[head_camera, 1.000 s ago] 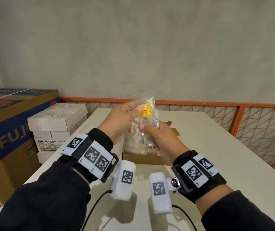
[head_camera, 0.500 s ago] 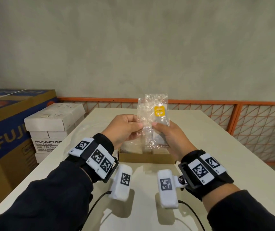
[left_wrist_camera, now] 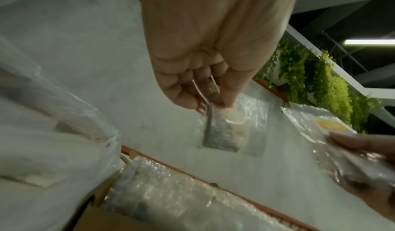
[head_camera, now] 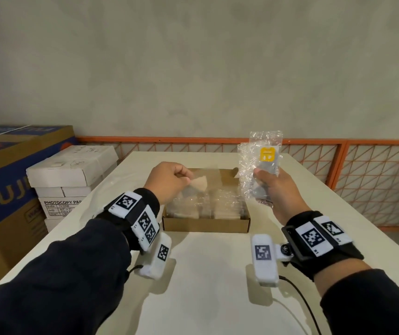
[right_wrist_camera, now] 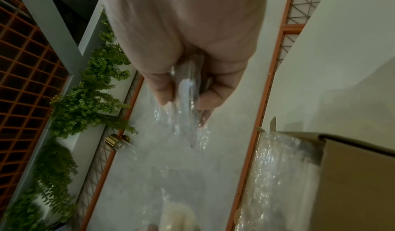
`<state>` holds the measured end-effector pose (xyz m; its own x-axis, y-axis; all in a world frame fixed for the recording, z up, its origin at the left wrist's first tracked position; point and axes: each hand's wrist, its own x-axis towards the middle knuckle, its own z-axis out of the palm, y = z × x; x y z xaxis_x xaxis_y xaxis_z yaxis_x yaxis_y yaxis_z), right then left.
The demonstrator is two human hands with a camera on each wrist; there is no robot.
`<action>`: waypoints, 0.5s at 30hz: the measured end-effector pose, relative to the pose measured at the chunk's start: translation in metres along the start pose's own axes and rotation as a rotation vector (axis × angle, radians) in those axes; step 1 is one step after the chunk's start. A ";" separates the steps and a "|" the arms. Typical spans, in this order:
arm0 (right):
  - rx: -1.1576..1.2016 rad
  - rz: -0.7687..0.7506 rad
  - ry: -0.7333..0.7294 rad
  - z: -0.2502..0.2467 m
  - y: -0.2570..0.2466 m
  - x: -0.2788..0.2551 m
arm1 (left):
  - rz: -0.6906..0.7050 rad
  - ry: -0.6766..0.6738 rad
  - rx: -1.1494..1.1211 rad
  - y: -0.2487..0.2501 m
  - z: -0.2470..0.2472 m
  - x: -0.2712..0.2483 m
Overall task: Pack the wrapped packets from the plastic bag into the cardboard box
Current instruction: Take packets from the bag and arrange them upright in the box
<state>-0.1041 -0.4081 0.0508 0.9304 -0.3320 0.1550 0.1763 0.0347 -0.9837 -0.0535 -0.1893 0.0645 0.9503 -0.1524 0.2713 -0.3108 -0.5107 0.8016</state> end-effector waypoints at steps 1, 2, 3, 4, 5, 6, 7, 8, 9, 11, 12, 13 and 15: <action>-0.008 0.002 0.004 -0.001 0.000 0.001 | 0.003 -0.009 0.043 -0.001 0.003 0.001; -0.014 0.005 0.006 -0.003 0.000 0.002 | 0.005 -0.023 0.083 -0.003 0.006 0.003; -0.020 0.006 0.007 -0.003 0.000 0.003 | 0.009 -0.038 0.120 -0.004 0.009 0.003; -0.027 0.004 0.004 -0.004 0.001 0.003 | 0.014 -0.052 0.151 -0.005 0.013 0.004; -0.033 0.001 0.001 -0.005 0.001 0.003 | 0.018 -0.064 0.176 -0.006 0.017 0.005; -0.040 -0.003 -0.005 -0.006 0.002 0.004 | 0.014 -0.074 0.191 -0.007 0.021 0.007; -0.046 -0.006 -0.010 -0.007 0.003 0.005 | 0.007 -0.085 0.198 -0.009 0.025 0.008; -0.051 -0.006 -0.015 -0.007 0.004 0.005 | 0.001 -0.101 0.199 -0.012 0.029 0.009; -0.055 -0.003 -0.018 -0.008 0.005 0.006 | -0.004 -0.124 0.202 -0.014 0.033 0.011; -0.065 0.006 -0.016 -0.009 0.007 0.007 | -0.015 -0.182 0.213 -0.020 0.039 0.012; -0.070 0.010 -0.015 -0.009 0.008 0.008 | -0.018 -0.203 0.215 -0.023 0.041 0.013; -0.073 0.012 -0.014 -0.009 0.008 0.009 | -0.021 -0.212 0.214 -0.025 0.043 0.013; -0.069 0.009 -0.013 -0.010 0.009 0.010 | -0.024 -0.208 0.212 -0.028 0.045 0.014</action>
<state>-0.0962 -0.4202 0.0430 0.9360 -0.3197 0.1470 0.1459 -0.0276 -0.9889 -0.0304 -0.2155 0.0223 0.9472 -0.2970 0.1207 -0.2982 -0.6780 0.6718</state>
